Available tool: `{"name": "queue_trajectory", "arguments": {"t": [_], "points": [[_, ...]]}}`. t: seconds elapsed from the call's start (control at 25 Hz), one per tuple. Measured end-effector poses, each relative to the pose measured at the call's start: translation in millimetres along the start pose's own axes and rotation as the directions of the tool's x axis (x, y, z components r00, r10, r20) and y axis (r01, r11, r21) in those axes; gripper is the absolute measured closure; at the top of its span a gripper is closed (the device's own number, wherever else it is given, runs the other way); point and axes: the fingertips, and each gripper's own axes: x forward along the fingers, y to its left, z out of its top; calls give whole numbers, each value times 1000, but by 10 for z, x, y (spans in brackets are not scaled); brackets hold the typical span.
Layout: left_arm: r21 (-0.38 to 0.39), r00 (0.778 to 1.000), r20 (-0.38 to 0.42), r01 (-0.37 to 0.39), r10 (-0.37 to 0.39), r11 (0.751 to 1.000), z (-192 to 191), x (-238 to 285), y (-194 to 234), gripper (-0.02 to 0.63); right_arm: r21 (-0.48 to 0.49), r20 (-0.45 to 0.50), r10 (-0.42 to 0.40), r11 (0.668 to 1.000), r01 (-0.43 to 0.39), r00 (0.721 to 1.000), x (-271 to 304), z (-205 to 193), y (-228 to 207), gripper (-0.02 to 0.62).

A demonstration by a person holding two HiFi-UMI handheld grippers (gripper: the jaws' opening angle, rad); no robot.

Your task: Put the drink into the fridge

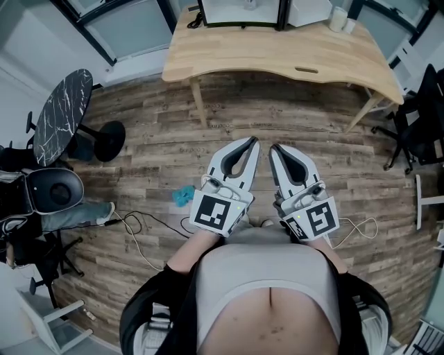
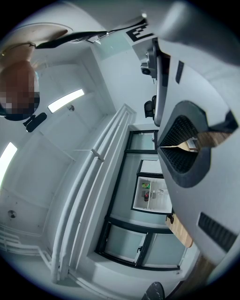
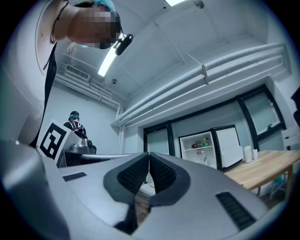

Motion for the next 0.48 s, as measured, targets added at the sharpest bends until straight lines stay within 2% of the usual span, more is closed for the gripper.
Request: {"name": "queue_trajectory", "arguments": {"t": [0.48], "points": [[-1,1000,21,5,-5,1000,-6,-19,3,594,6,-6,-3,1000,3,1000,-5,-26,25,565]]}}
